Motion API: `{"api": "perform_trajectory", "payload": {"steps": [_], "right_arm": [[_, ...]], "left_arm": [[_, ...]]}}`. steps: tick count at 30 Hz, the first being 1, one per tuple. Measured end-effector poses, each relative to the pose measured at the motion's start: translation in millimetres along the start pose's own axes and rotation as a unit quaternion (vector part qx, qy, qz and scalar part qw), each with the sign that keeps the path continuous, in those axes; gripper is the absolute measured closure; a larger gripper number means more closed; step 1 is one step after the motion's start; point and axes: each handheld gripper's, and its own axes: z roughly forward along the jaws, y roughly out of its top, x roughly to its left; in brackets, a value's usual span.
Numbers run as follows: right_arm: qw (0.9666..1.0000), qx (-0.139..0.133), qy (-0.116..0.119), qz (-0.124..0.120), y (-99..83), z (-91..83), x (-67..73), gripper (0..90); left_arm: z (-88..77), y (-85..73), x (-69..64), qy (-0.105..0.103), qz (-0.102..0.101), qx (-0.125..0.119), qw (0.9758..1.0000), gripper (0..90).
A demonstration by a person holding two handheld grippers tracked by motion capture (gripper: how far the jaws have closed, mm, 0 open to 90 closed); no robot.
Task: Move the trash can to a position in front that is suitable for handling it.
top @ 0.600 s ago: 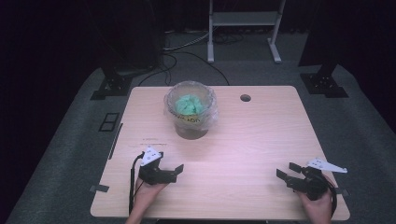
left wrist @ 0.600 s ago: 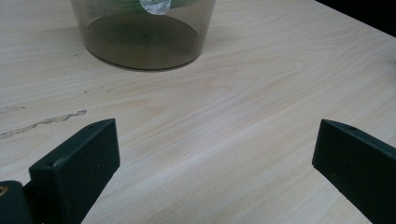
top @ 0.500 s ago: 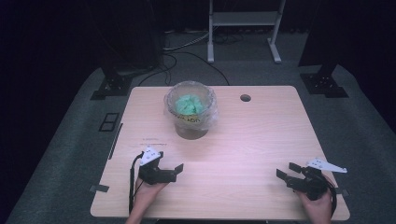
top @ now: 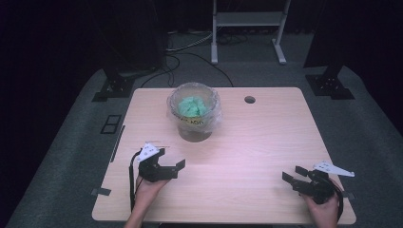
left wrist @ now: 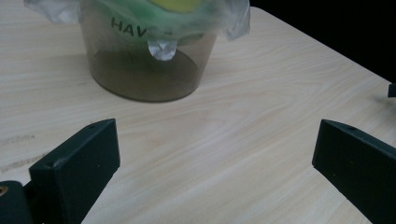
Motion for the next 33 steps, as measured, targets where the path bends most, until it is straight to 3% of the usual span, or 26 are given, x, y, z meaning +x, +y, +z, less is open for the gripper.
{"api": "perform_trajectory", "payload": {"steps": [8, 10, 14, 15, 20, 25, 30, 31, 33], "right_arm": [[1.0, -0.008, -0.002, 0.004, 1.8, -4.5, -0.8, 27.2], [0.9999, -0.009, -0.002, 0.003, 2.2, -5.4, -0.3, 27.3], [0.9999, -0.013, -0.001, 0.002, 3.1, -7.9, 0.4, 27.2], [0.9999, -0.015, -0.002, 0.002, 3.2, -8.5, 0.4, 27.2], [0.9999, -0.017, -0.001, 0.001, 3.7, -9.3, 0.4, 27.3], [0.9999, -0.016, 0.001, -0.002, 3.5, -8.8, 1.2, 27.3], [0.9999, -0.015, 0.001, -0.002, 2.9, -9.2, 0.8, 27.3], [0.9999, -0.015, 0.001, -0.002, 2.5, -9.2, 0.6, 27.3], [0.9999, -0.015, 0.0, -0.002, 2.3, -9.2, 0.4, 27.3]], "left_arm": [[4.4, 34.2, 9.0, -0.005, -0.015, -0.004, 0.9999, 0.0], [4.8, 51.0, 11.5, -0.008, -0.022, -0.01, 0.9997, 0.0], [4.9, 68.5, 13.0, -0.007, -0.021, -0.019, 0.9996, 0.0], [6.2, 79.4, 13.5, -0.003, -0.023, -0.023, 0.9995, 0.0], [16.2, 102.2, 14.3, 0.011, -0.023, -0.022, 0.9994, 0.0], [30.9, 113.7, 19.1, 0.03, -0.032, -0.012, 0.999, 0.0], [49.4, 119.7, 31.0, 0.047, -0.063, -0.005, 0.9969, 0.0], [55.3, 120.4, 34.9, 0.058, -0.064, 0.001, 0.9963, 0.1], [57.3, 120.3, 36.9, 0.061, -0.064, 0.002, 0.9961, 1.4]]}}
